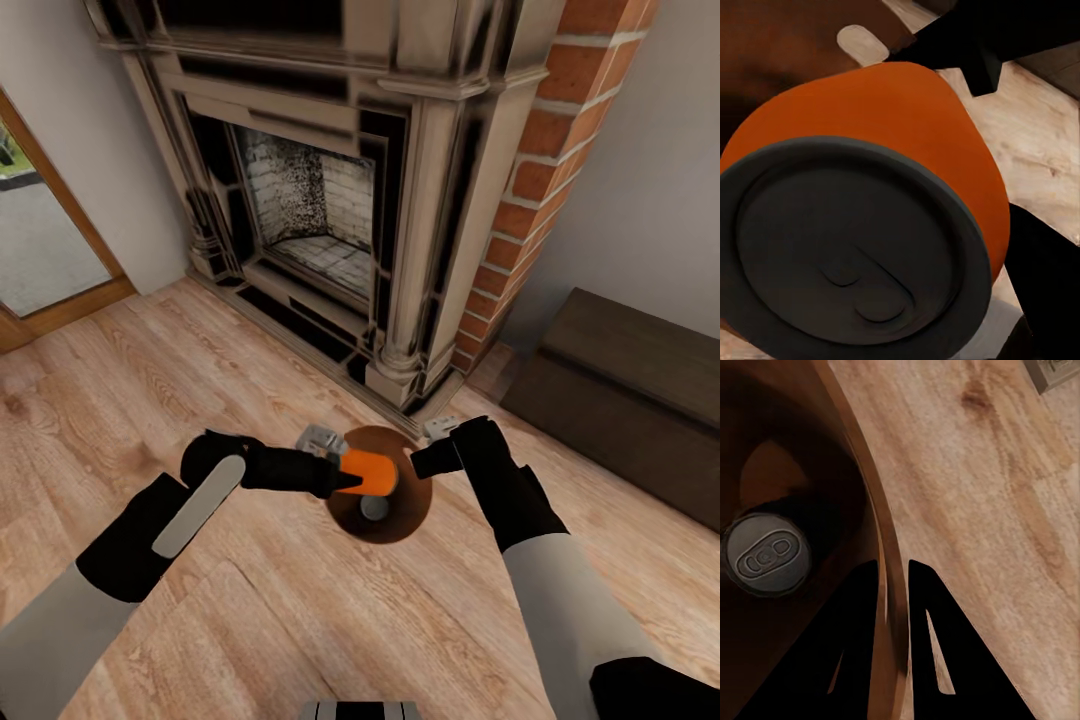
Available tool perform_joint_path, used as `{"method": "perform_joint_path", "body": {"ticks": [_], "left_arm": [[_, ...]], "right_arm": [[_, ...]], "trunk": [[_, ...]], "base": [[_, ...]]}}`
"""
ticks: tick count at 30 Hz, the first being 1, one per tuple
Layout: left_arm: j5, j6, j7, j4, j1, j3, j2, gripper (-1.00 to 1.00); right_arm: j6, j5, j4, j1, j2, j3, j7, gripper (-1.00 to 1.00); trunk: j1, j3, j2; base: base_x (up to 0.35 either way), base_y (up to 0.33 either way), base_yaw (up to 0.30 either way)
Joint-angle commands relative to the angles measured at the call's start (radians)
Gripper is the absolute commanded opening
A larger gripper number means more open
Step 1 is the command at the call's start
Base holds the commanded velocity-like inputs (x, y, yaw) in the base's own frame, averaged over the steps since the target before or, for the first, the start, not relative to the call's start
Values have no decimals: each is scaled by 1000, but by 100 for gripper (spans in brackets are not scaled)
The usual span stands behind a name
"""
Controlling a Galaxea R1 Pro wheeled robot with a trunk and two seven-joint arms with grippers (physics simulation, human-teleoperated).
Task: Put the three can of soda from the living room inside the tash can in the kitchen.
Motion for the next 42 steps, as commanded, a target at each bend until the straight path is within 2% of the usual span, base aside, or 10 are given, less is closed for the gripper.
{"method": "perform_joint_path", "body": {"ticks": [1,8,9,12,19,21,24,34,42], "left_arm": [[5,0,31,1,0,-7,-1,-100],[5,0,121,2,0,-28,-4,-100],[5,0,154,3,0,-43,-5,-100],[6,0,187,3,0,-60,-14,-100],[5,0,212,16,0,-80,-54,-100],[5,0,232,28,0,-94,-74,-100],[6,0,265,38,0,-103,-86,-100],[3,0,290,95,0,-108,-94,-100],[3,0,324,123,0,-113,-95,-100]], "right_arm": [[6,-25,0,0,1,0,5,-100],[6,-24,1,0,4,0,5,-100],[6,-24,1,0,5,0,5,-100],[6,-24,1,0,6,1,5,-100],[6,-24,1,0,6,1,5,-100],[6,-24,1,0,6,1,5,-100],[6,-24,1,0,6,1,5,-100],[6,-24,1,0,7,2,5,-100],[6,-26,-1,0,8,36,5,-100]], "trunk": [[0,0,0],[0,0,0],[0,0,0],[0,0,0],[0,0,0],[0,0,0],[0,0,0],[0,0,0],[0,0,0]], "base": [[0,0,0],[0,0,0],[0,0,0],[0,0,0],[0,0,0],[0,0,0],[0,0,0],[0,0,0],[0,0,0]]}}
